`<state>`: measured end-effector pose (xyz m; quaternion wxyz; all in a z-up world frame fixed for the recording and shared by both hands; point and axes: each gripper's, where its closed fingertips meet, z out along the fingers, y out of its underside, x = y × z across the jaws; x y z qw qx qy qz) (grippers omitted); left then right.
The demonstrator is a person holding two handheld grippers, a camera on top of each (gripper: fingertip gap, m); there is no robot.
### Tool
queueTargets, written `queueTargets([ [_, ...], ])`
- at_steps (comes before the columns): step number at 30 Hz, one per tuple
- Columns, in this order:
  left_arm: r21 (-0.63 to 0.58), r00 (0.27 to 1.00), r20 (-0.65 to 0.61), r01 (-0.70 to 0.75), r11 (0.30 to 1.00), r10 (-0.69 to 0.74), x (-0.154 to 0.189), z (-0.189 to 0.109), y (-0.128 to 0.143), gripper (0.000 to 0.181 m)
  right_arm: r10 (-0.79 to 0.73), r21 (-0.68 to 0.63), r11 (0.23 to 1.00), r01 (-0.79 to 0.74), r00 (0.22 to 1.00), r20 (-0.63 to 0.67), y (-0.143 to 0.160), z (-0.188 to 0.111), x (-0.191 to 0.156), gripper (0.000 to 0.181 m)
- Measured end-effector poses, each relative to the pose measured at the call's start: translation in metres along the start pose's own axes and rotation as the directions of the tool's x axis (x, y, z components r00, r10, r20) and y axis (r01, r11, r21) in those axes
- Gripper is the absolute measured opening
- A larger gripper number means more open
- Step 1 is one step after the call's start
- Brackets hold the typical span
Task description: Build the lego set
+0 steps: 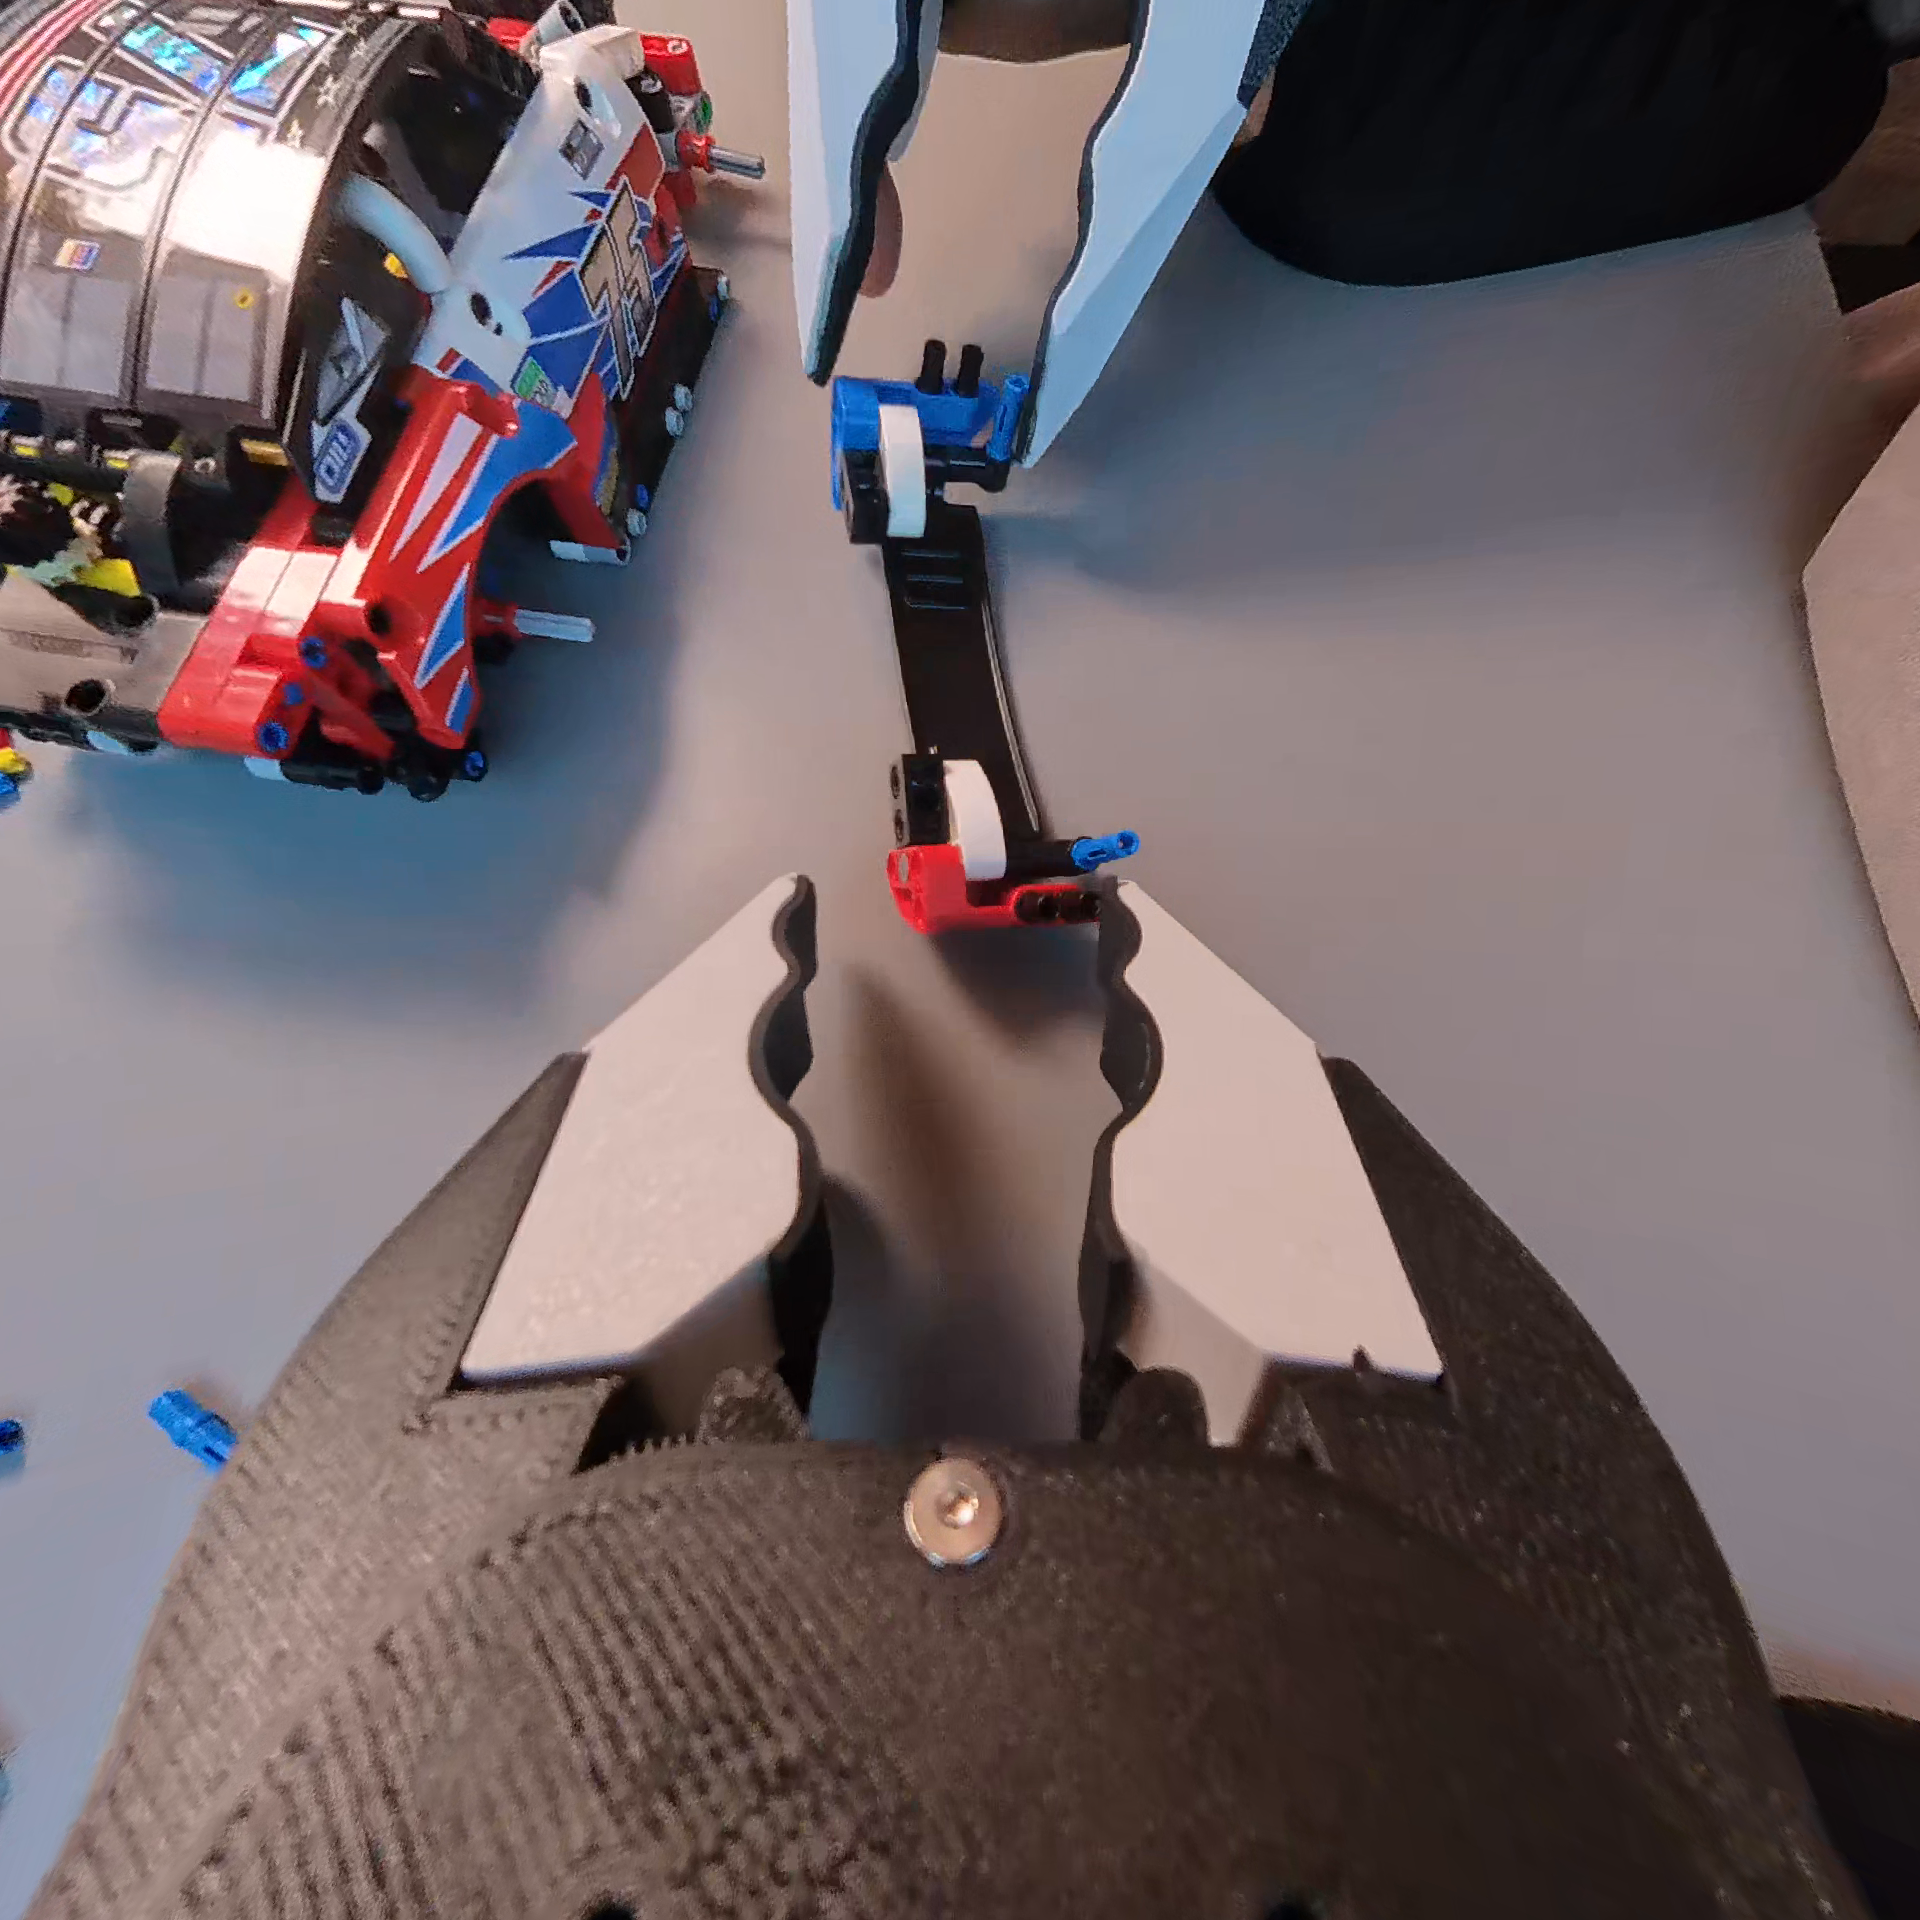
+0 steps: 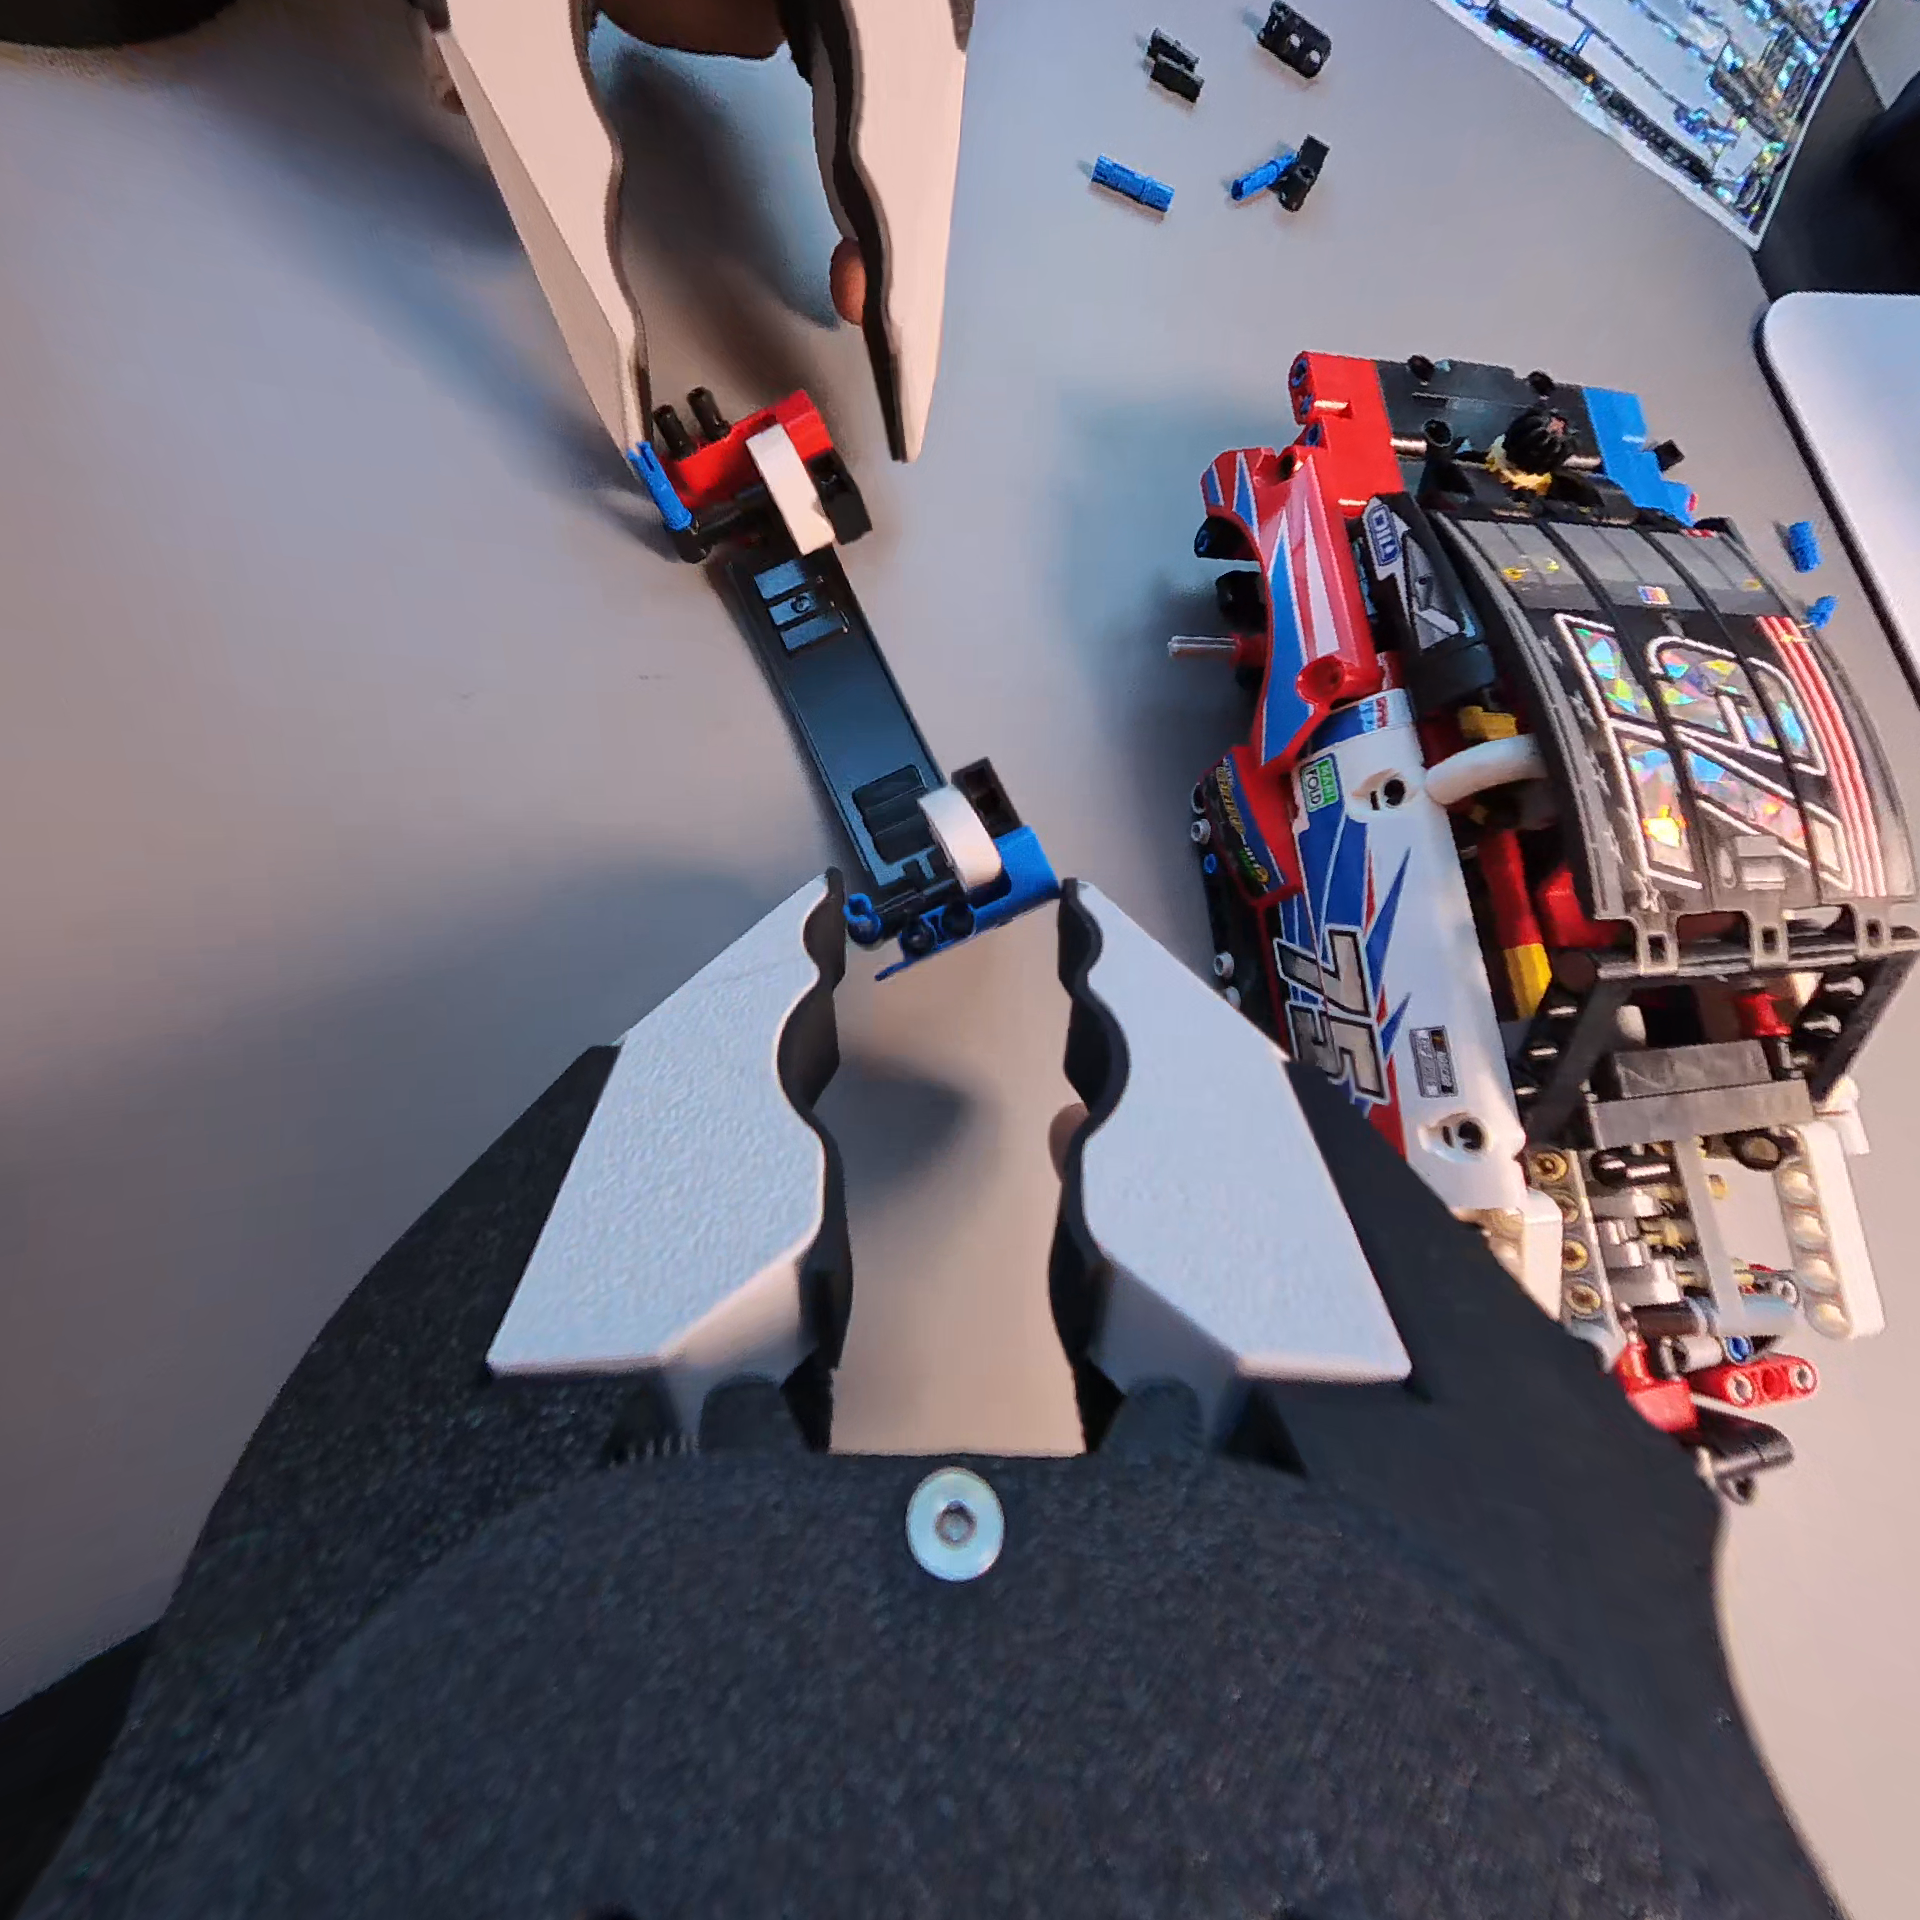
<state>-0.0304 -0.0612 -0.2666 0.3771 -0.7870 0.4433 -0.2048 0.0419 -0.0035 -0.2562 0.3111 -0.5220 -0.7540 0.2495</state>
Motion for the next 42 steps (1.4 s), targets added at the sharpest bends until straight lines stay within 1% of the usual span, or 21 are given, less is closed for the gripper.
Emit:
queueTargets([
  [2, -0.01, 1.0, 0.007, -0.027, 1.0, 0.027, -0.001, 0.0, -0.001, 0.036, 0.004, -0.02, 1.0, -0.005, 1.0, -0.009, 0.002, 0.004, 0.001, 0.037],
  [3, -0.011, 0.999, 0.011, -0.04, 0.999, 0.041, -0.002, -0.001, 0.0, 0.032, 0.007, -0.023, 1.0, -0.008, 1.0, -0.02, 0.001, 0.005, 0.002, 0.037],
  [7, 0.016, 0.999, 0.052, -0.006, 1.0, 0.005, -0.01, -0.009, 0.006, 0.031, 0.082, -0.002, 0.997, -0.082, 0.996, -0.045, -0.003, 0.007, 0.0, 0.037],
  [11, 0.086, 0.994, 0.098, 0.037, 0.996, -0.046, -0.015, -0.016, 0.006, 0.031, 0.137, 0.0, 0.99, -0.138, 0.986, -0.094, -0.001, 0.011, 0.0, 0.037],
  [13, 0.129, 0.989, 0.14, 0.036, 0.991, -0.054, -0.021, -0.021, 0.002, 0.038, 0.139, 0.002, 0.99, -0.139, 0.984, -0.11, -0.002, 0.013, 0.0, 0.037],
  [15, 0.177, 0.985, 0.152, 0.056, 0.983, -0.083, -0.025, -0.027, -0.003, 0.044, 0.126, 0.018, 0.992, -0.125, 0.985, -0.121, -0.004, 0.013, 0.001, 0.037],
  [18, 0.248, 0.977, 0.16, 0.102, 0.964, -0.144, -0.033, -0.034, -0.008, 0.046, 0.136, 0.085, 0.988, -0.125, 0.982, -0.13, -0.012, 0.008, 0.006, 0.047],
  [21, 0.322, 0.966, 0.172, 0.131, 0.937, -0.194, -0.042, -0.043, -0.015, 0.047, 0.19, 0.221, 0.962, -0.164, 0.976, -0.103, -0.026, -0.002, 0.01, 0.051],
  [24, 0.397, 0.951, 0.202, 0.139, 0.907, -0.234, -0.052, -0.055, -0.02, 0.048, 0.248, 0.35, 0.915, -0.201, 0.964, -0.095, -0.039, -0.015, 0.018, 0.051],
  [28, 0.485, 0.922, 0.259, 0.134, 0.864, -0.288, -0.068, -0.074, -0.025, 0.049, 0.332, 0.442, 0.866, -0.234, 0.93, -0.158, -0.042, -0.028, 0.039, 0.05],
  [31, 0.522, 0.896, 0.3, 0.133, 0.843, -0.327, -0.08, -0.083, -0.023, 0.049, 0.374, 0.48, 0.843, -0.244, 0.906, -0.196, -0.04, -0.035, 0.049, 0.049],
  [35, 0.551, 0.873, 0.327, 0.134, 0.824, -0.361, -0.089, -0.091, -0.021, 0.049, 0.395, 0.494, 0.836, -0.239, 0.887, -0.238, -0.038, -0.04, 0.057, 0.046],
  [42, 0.557, 0.84, 0.402, 0.09, 0.825, -0.364, -0.098, -0.099, -0.018, 0.05, 0.416, 0.507, 0.831, -0.228, 0.86, -0.295, -0.033, -0.047, 0.068, 0.04],
])
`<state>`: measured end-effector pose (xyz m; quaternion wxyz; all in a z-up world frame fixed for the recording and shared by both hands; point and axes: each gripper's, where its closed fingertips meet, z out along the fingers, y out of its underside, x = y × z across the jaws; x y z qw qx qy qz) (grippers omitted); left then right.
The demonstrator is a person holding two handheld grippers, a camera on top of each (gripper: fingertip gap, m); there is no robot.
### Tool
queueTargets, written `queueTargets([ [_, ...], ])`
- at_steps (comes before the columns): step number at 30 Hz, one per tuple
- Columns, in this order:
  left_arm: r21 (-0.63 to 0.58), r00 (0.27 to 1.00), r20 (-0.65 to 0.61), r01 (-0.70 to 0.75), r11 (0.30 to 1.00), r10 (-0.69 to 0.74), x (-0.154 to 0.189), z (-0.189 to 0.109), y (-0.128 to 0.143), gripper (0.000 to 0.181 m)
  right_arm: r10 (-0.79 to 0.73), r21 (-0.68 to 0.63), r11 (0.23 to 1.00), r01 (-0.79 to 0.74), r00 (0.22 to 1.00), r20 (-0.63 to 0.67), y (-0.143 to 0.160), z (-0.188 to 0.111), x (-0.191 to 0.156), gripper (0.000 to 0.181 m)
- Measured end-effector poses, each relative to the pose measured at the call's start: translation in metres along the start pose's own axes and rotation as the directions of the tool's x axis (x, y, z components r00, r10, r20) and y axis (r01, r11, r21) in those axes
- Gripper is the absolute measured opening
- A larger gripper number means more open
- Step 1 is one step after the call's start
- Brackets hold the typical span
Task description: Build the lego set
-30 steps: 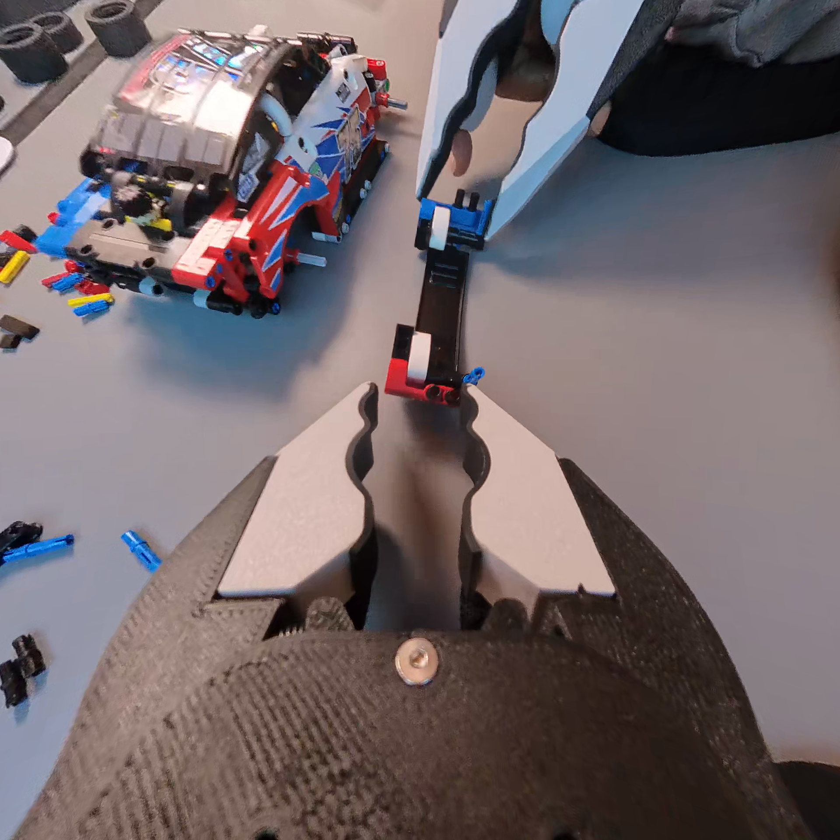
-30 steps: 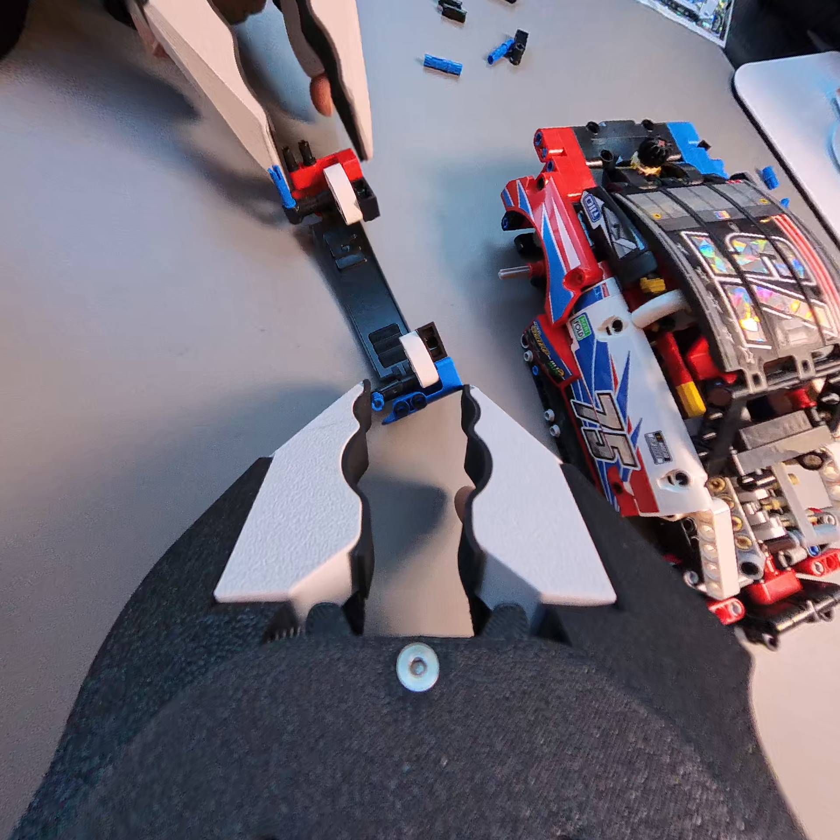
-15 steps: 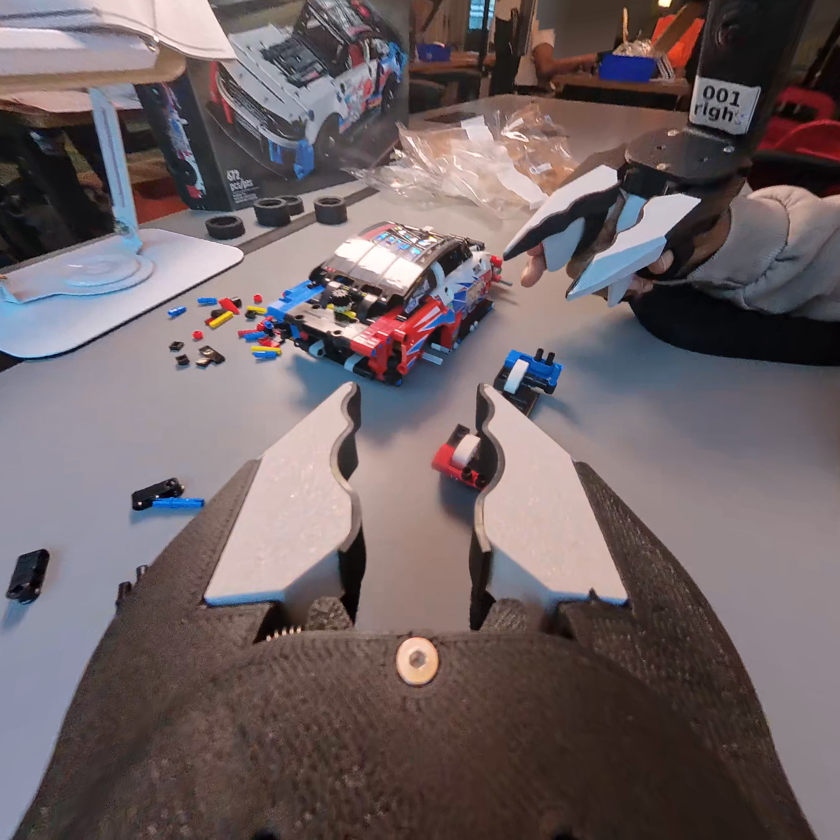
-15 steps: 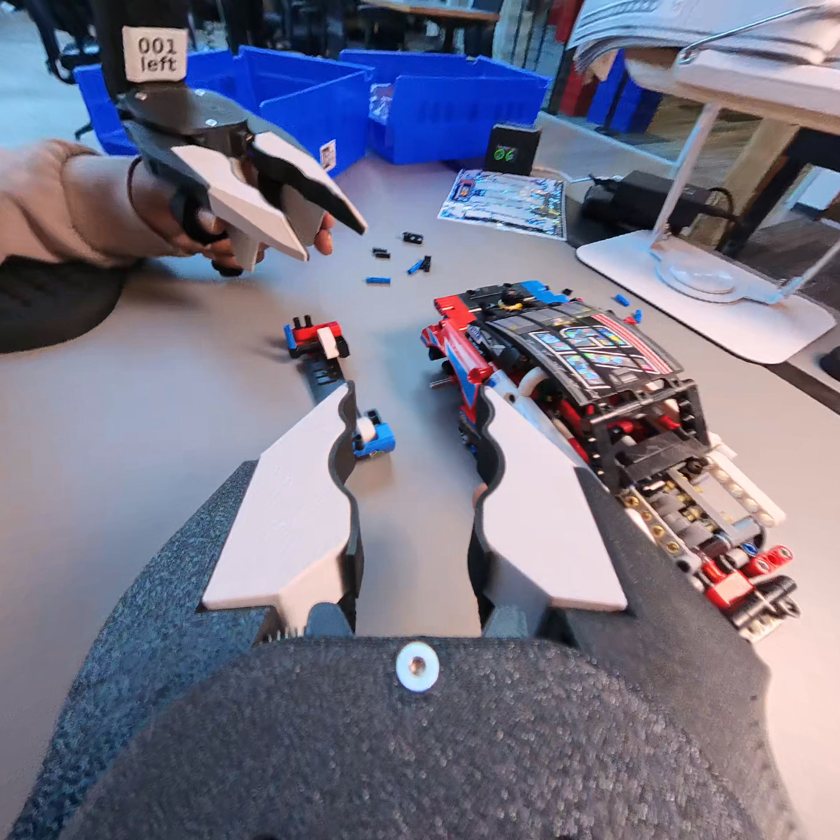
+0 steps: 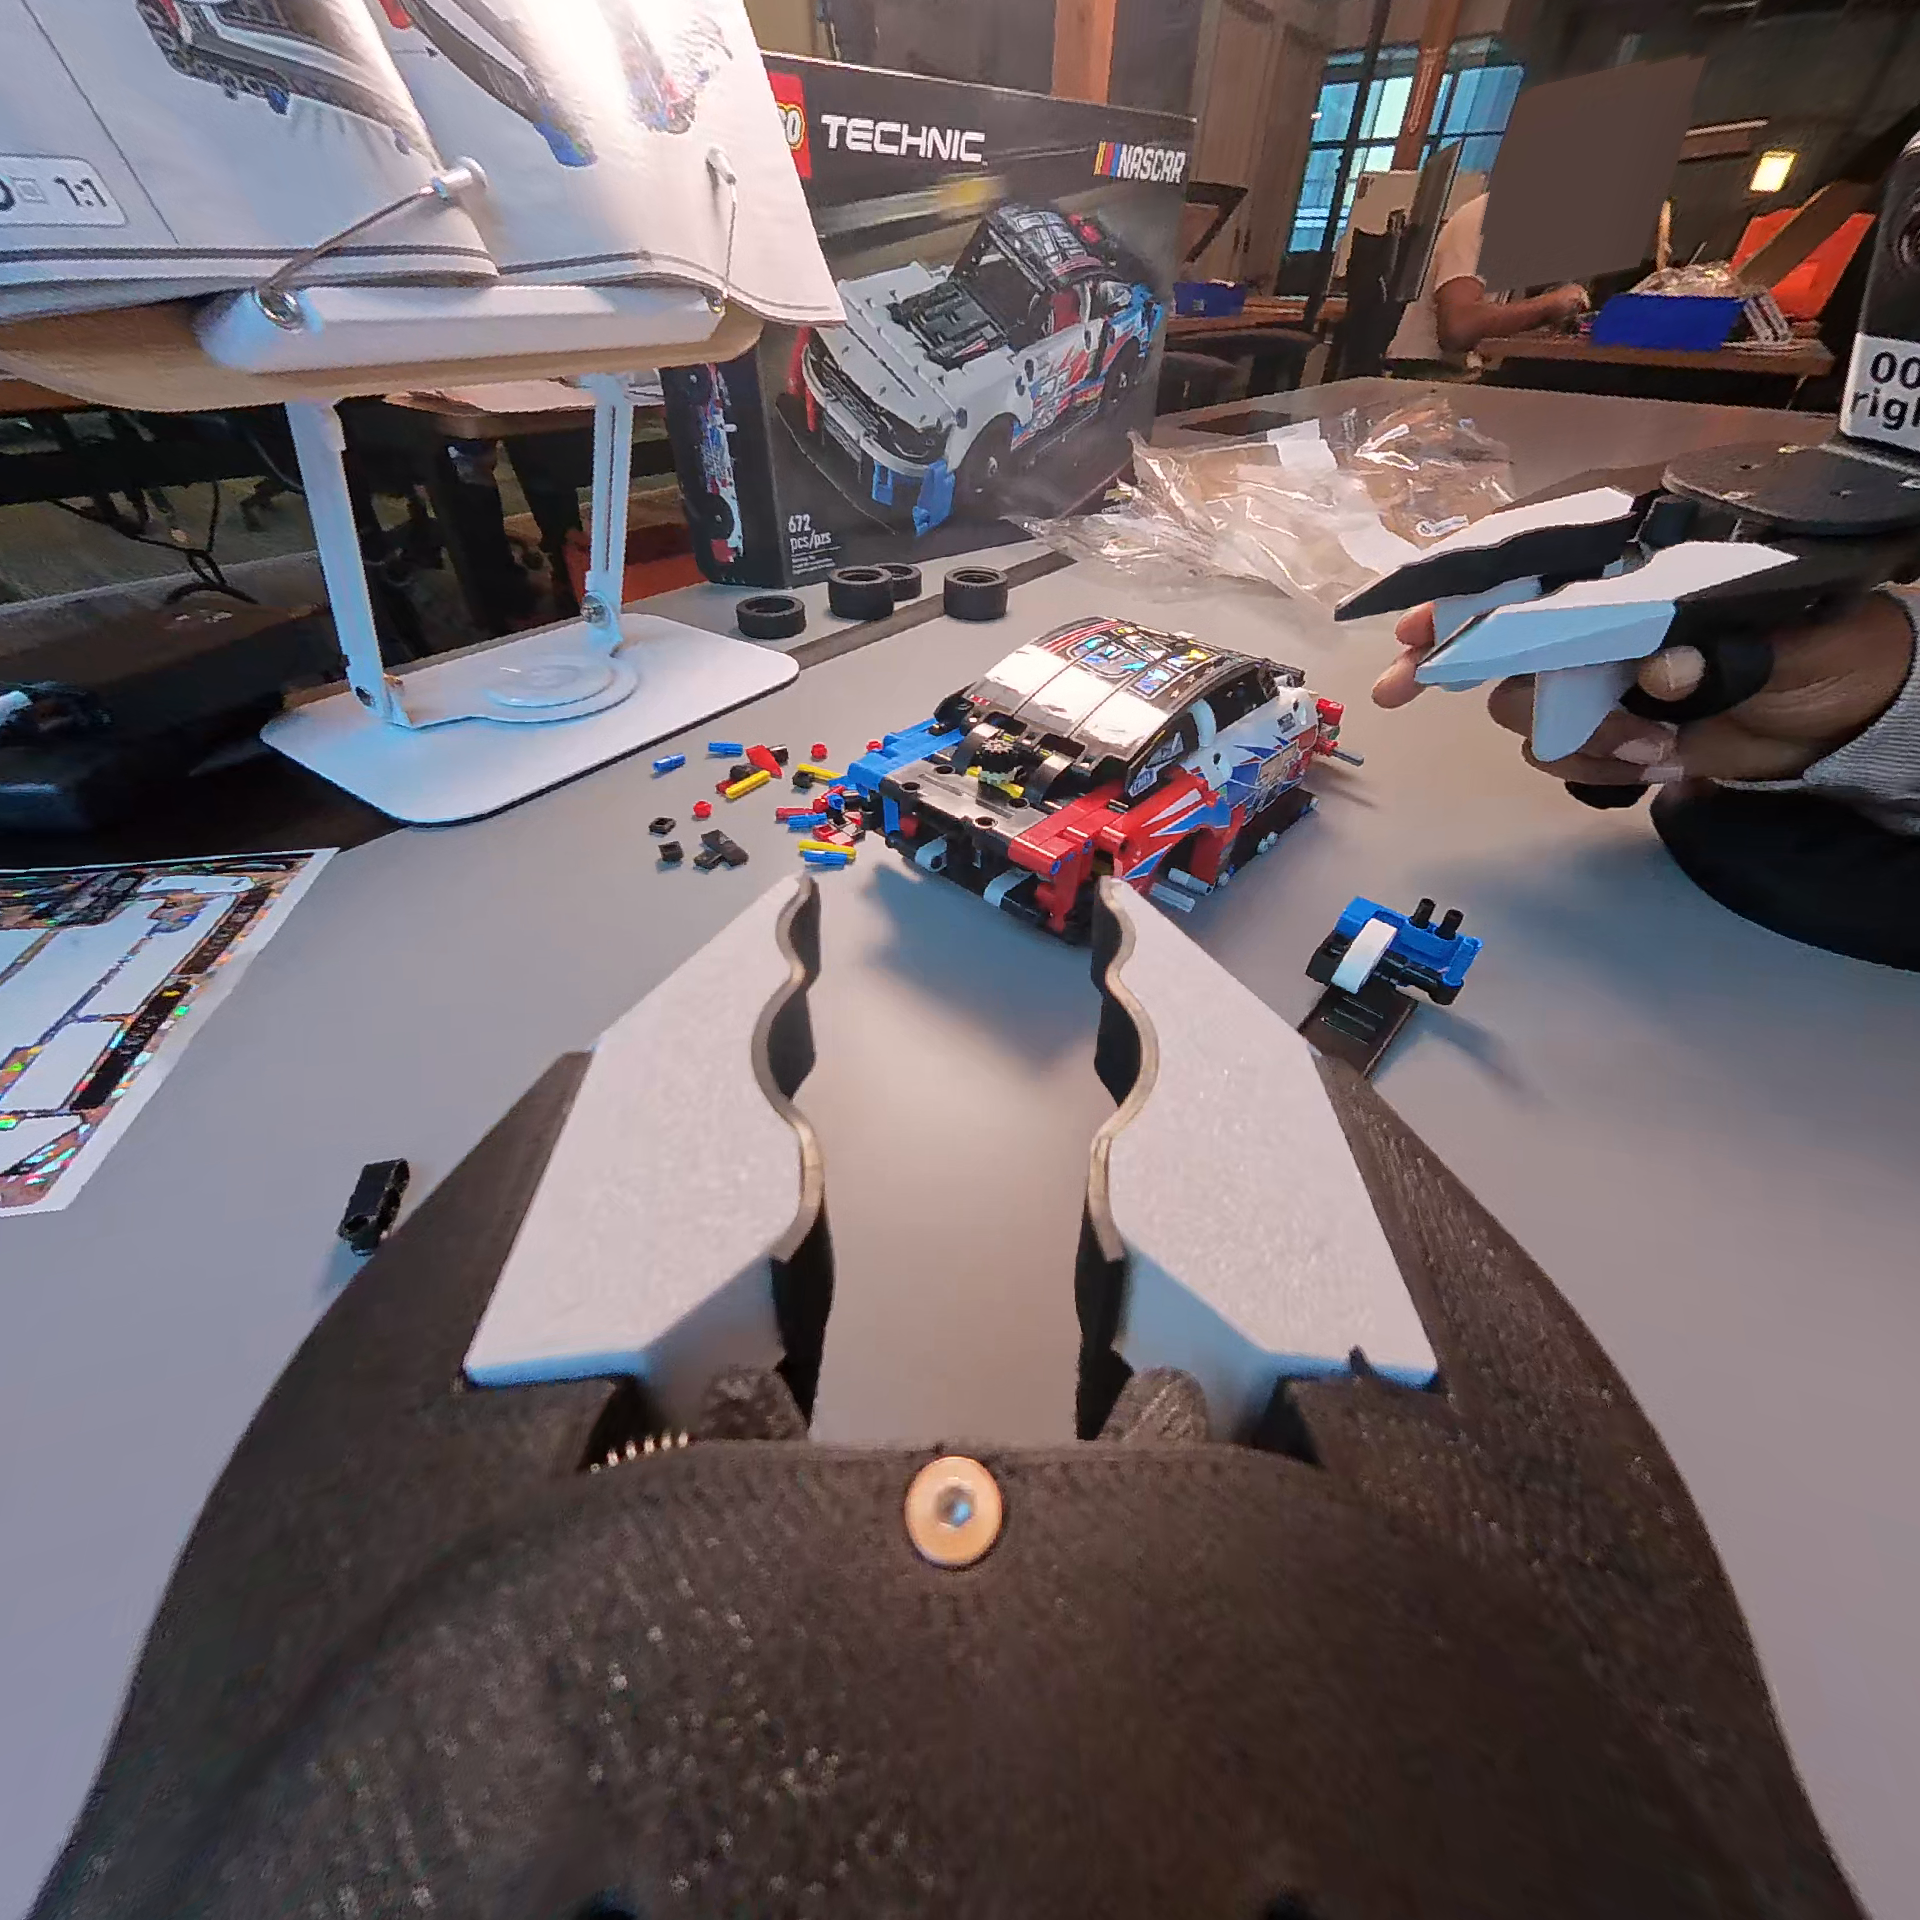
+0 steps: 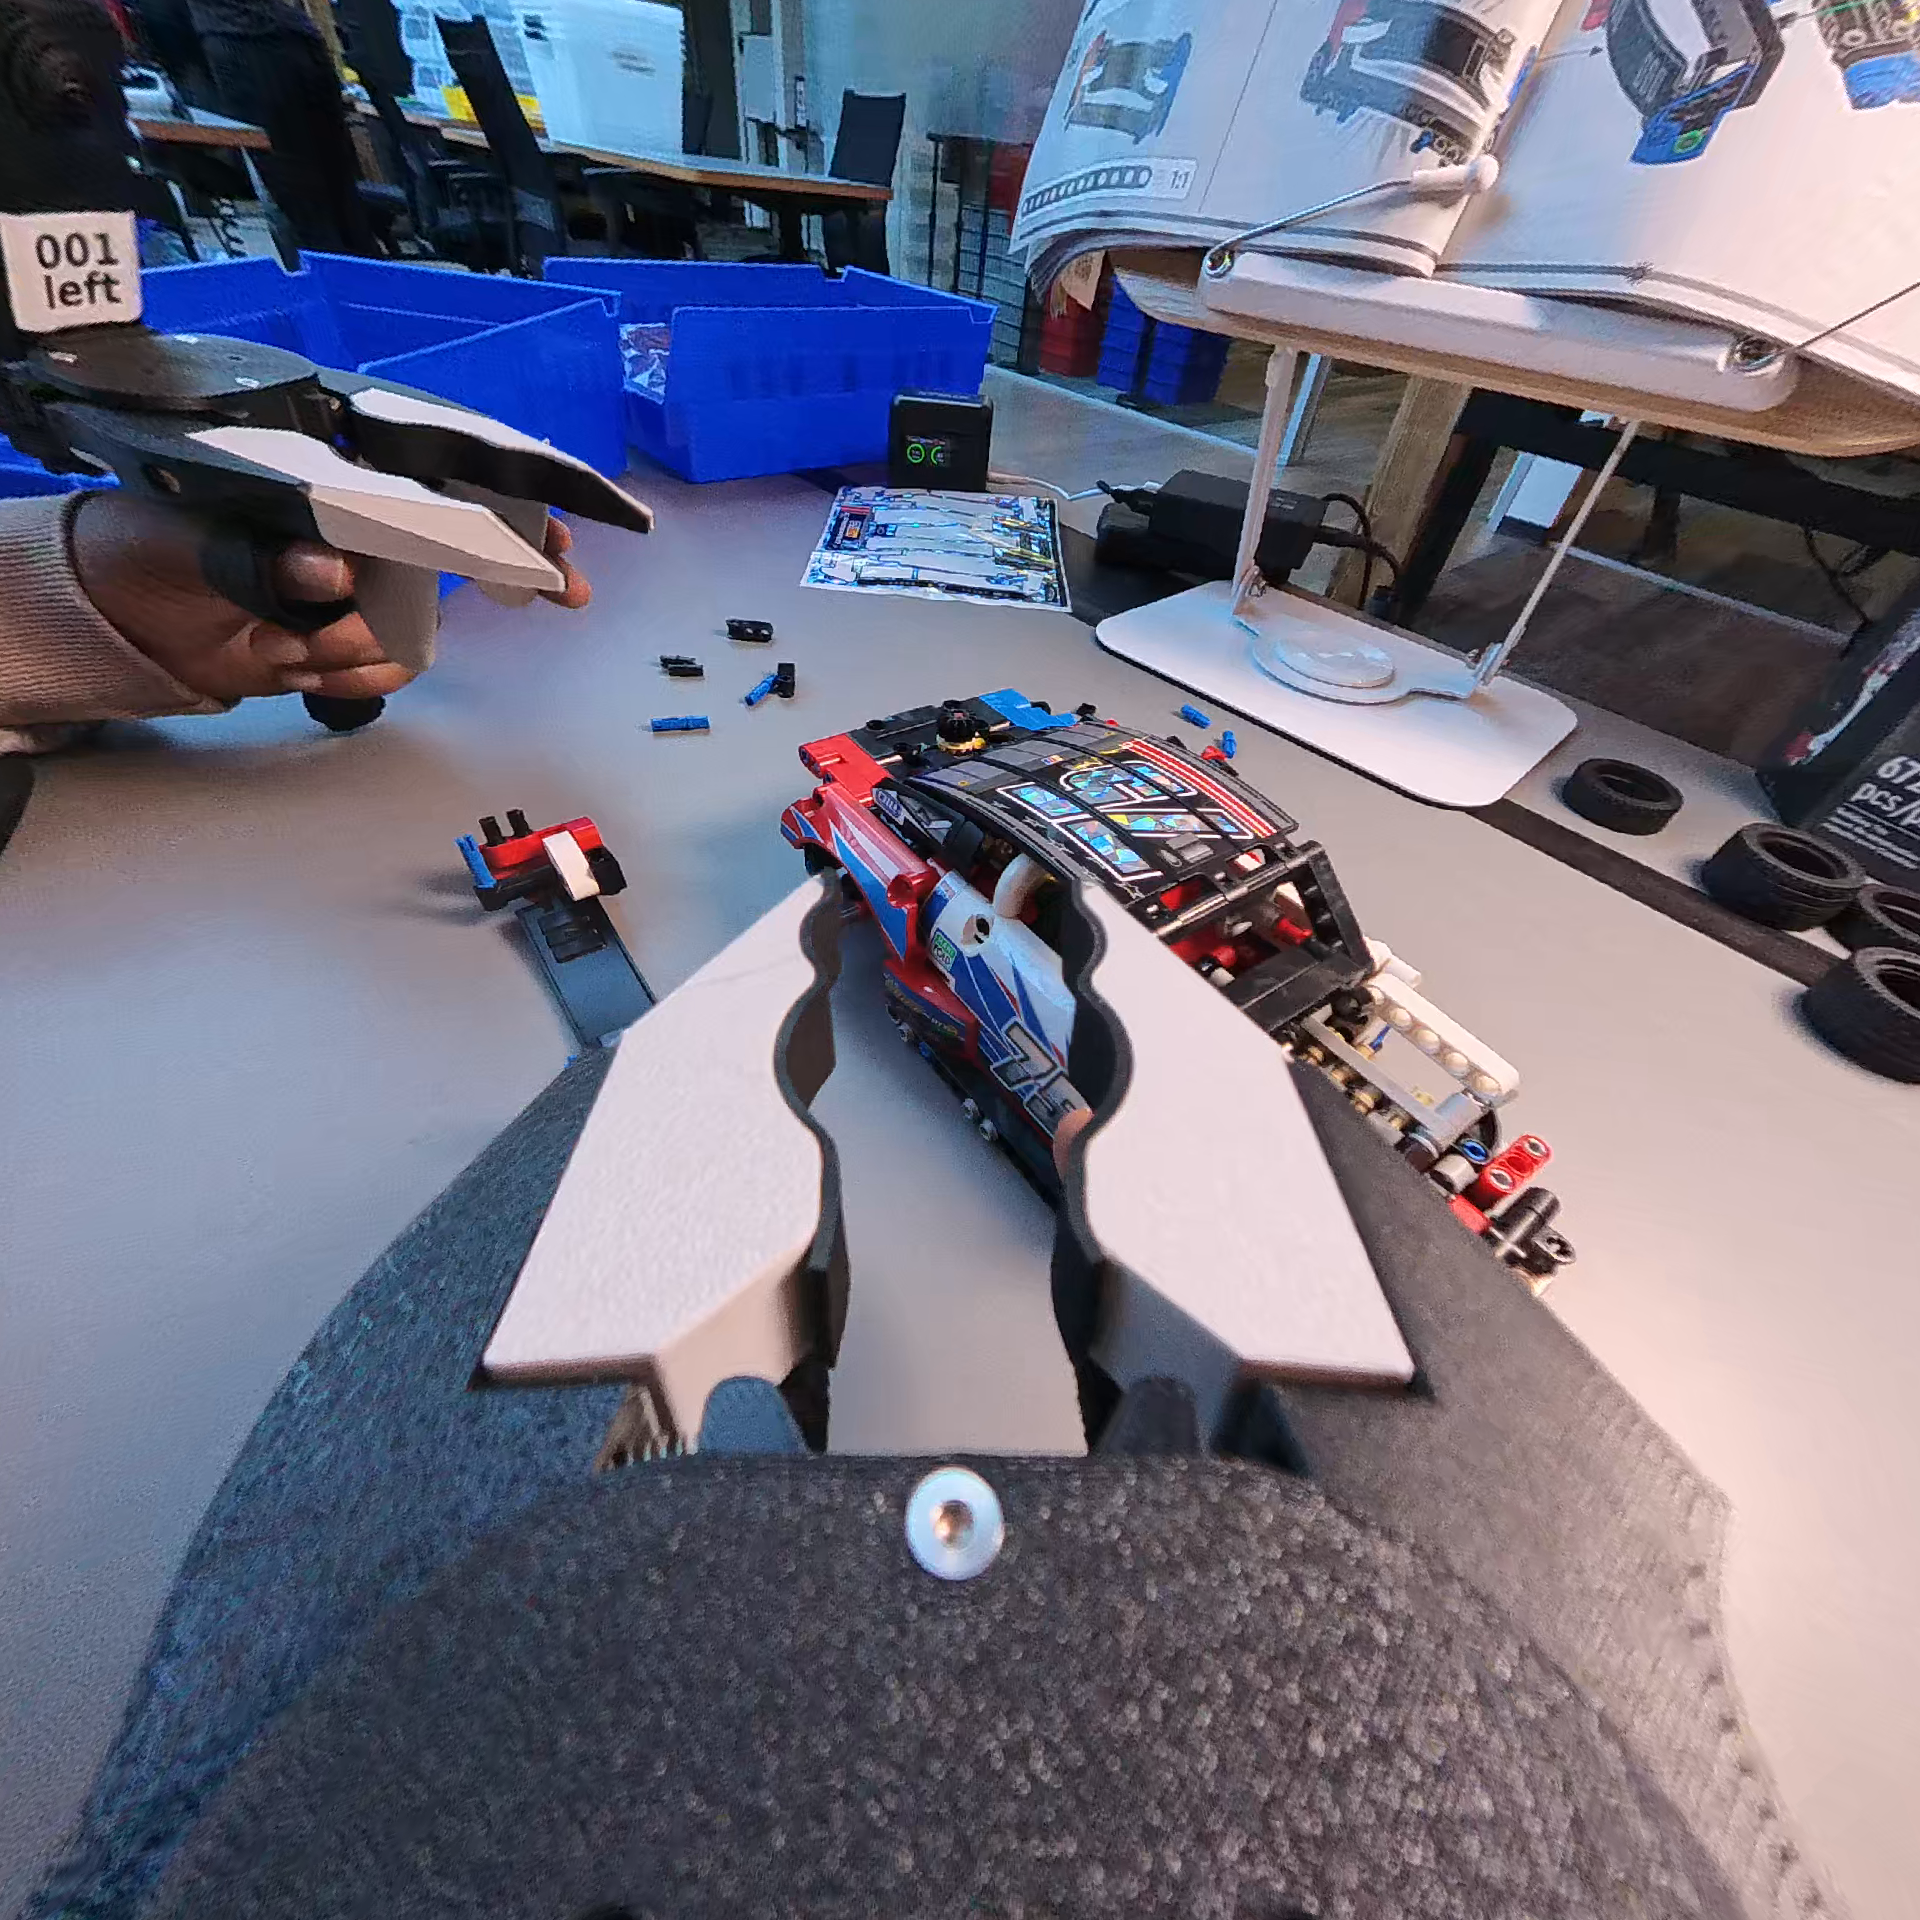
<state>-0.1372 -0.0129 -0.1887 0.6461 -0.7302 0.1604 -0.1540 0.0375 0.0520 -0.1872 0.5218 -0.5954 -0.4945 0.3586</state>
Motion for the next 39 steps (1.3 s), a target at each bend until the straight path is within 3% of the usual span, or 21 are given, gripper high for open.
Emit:
queueTargets([
  [13, 0.026, 0.998, 0.059, 0.025, 0.999, -0.026, -0.016, -0.002, -0.001, 0.052, -0.018, 0.017, 1.0, 0.02, 0.995, -0.094, -0.002, -0.006, 0.019, 0.023],
  [28, 0.034, 0.995, 0.097, 0.02, 0.999, -0.023, -0.021, -0.004, -0.003, 0.05, 0.019, 0.009, 1.0, -0.018, 0.99, -0.138, 0.005, -0.005, 0.029, 0.02],
  [32, 0.017, 0.973, 0.229, -0.005, 1.0, 0.001, -0.044, -0.01, -0.004, 0.04, 0.036, 0.012, 0.999, -0.034, 0.989, -0.142, 0.005, -0.002, 0.029, 0.021],
  [34, 0.015, 0.95, 0.311, -0.029, 0.999, 0.023, -0.063, -0.016, -0.016, 0.032, 0.05, 0.017, 0.999, -0.049, 0.988, -0.143, 0.005, -0.001, 0.029, 0.021],
  [39, 0.094, 0.929, 0.37, -0.052, 0.994, 0.013, -0.1, -0.02, -0.071, 0.01, 0.058, 0.025, 0.998, -0.055, 0.989, -0.14, 0.005, 0.002, 0.027, 0.02],
])
